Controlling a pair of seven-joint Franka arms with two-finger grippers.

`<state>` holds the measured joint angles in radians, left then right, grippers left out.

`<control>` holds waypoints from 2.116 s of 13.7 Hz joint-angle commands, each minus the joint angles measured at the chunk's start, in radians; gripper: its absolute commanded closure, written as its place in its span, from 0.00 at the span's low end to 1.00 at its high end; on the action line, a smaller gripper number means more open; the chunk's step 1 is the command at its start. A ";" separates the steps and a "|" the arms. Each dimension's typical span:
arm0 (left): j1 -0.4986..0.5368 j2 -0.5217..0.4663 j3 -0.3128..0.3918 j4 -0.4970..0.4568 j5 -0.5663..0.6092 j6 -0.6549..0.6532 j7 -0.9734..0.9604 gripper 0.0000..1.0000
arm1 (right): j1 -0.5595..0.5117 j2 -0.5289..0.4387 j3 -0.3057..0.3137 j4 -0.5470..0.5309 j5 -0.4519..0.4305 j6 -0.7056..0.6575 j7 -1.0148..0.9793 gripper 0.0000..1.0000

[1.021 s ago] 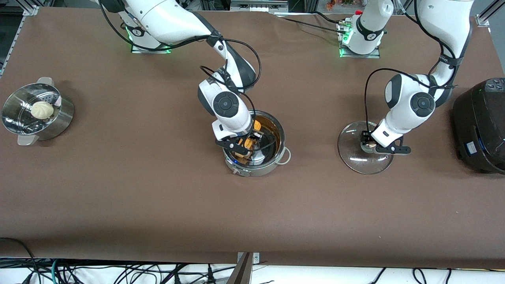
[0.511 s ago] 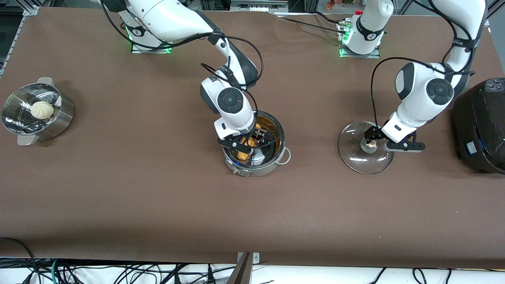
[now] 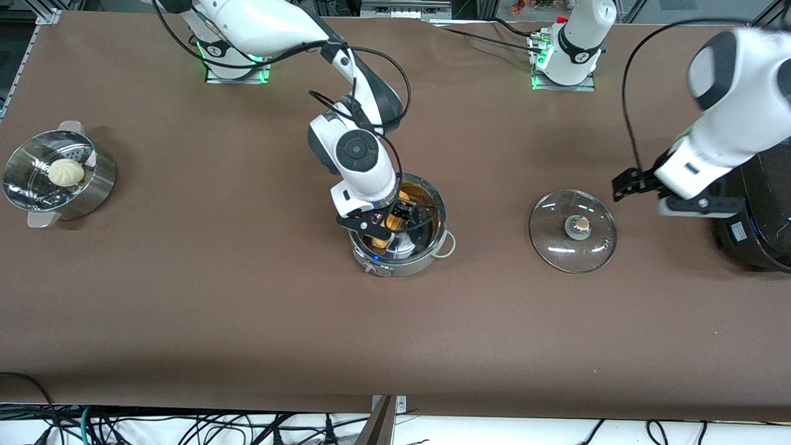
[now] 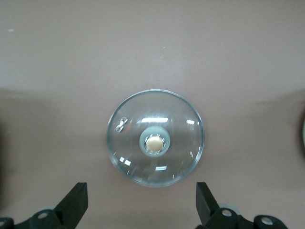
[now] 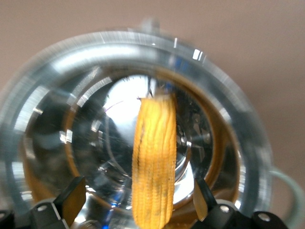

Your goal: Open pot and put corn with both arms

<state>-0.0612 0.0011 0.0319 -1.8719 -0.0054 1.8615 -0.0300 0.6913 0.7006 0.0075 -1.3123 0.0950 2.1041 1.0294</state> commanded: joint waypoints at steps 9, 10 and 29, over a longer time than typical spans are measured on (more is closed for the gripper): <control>0.026 0.003 -0.003 0.327 0.019 -0.412 -0.048 0.00 | -0.035 -0.383 -0.424 -0.022 -0.001 -0.502 -0.705 0.00; 0.026 0.003 -0.003 0.327 0.021 -0.410 -0.047 0.00 | -0.082 -0.401 -0.428 -0.027 0.000 -0.524 -0.760 0.00; 0.037 0.016 0.006 0.361 0.058 -0.406 -0.065 0.00 | -0.632 -0.705 -0.044 -0.340 -0.121 -0.473 -0.931 0.00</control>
<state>-0.0269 -0.0032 0.0407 -1.5498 0.0286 1.4740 -0.0901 0.0326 -0.0303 -0.0138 -1.6980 -0.0262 1.6636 0.1002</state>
